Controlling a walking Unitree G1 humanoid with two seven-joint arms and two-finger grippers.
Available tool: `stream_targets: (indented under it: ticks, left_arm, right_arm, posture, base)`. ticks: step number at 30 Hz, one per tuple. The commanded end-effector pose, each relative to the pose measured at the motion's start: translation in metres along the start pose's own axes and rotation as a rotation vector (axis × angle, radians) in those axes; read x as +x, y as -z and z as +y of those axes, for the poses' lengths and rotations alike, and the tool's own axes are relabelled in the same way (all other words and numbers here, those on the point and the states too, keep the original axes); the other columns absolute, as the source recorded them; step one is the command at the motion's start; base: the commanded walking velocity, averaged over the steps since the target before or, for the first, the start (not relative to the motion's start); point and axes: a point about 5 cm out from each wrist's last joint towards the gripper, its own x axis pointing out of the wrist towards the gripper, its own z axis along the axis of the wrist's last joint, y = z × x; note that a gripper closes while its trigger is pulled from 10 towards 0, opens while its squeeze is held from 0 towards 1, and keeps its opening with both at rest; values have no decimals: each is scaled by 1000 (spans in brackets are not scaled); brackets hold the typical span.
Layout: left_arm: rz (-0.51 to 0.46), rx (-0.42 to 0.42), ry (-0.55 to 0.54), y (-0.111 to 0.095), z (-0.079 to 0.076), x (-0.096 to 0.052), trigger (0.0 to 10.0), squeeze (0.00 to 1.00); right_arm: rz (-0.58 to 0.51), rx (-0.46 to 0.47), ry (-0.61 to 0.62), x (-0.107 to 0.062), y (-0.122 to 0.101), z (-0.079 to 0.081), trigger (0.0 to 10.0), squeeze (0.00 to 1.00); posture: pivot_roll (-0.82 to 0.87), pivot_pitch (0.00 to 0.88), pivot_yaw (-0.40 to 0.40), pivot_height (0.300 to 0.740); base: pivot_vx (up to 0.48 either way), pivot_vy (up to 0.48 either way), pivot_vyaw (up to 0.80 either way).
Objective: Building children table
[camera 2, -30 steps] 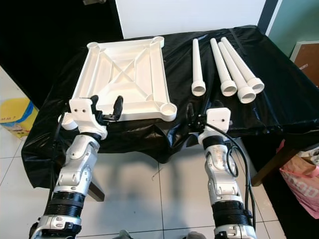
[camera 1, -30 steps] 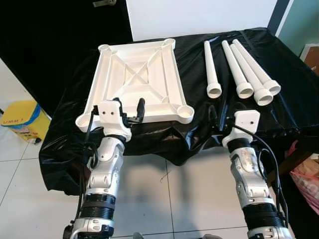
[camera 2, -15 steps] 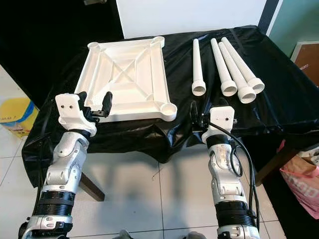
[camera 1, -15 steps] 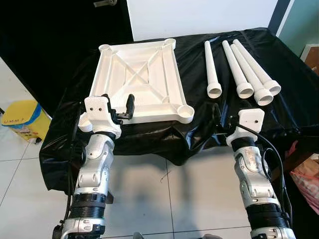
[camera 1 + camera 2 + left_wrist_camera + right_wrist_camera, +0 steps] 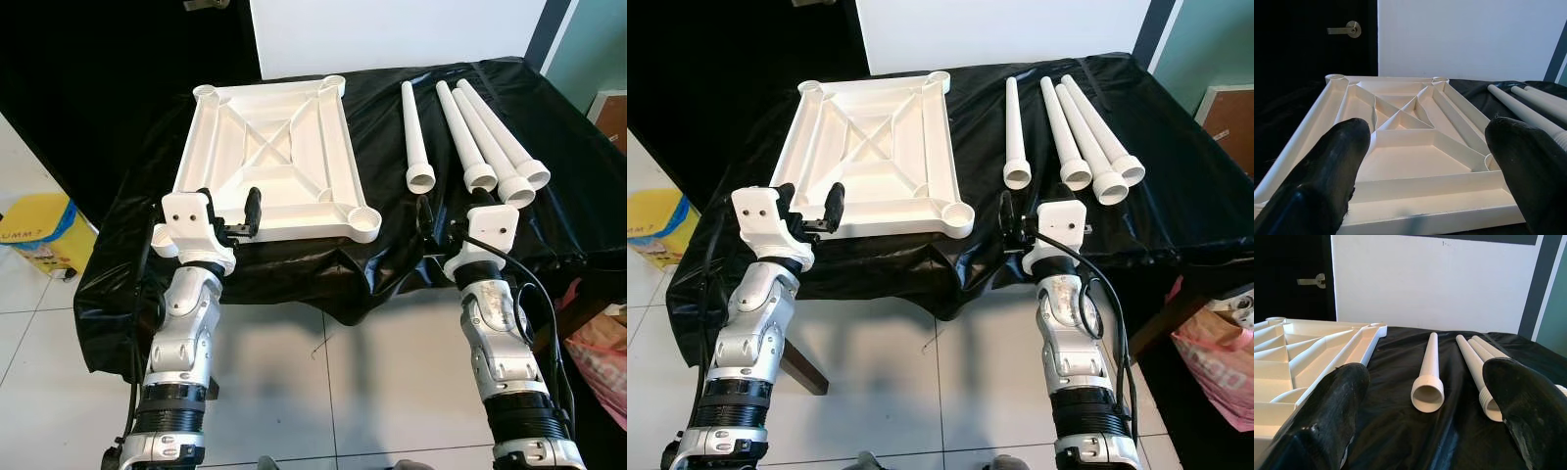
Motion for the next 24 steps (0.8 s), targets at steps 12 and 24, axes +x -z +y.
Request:
stream_targets:
  ticks: [12, 24]
  left_arm:
    - [3, -24, 5, 0, -2, -1, 10000, 0]
    - [-6, -33, 22, -1, -5, 1, 10000, 0]
  right_arm:
    - [2, -8, -15, 4, 0, 1, 10000, 0]
    - [-3, -14, -24, 5, -2, 0, 10000, 0]
  posture:
    - [-94, 8, 16, 740]
    - [-103, 0, 15, 740]
  base:
    - [0, 0, 0]
    - [191, 0, 0]
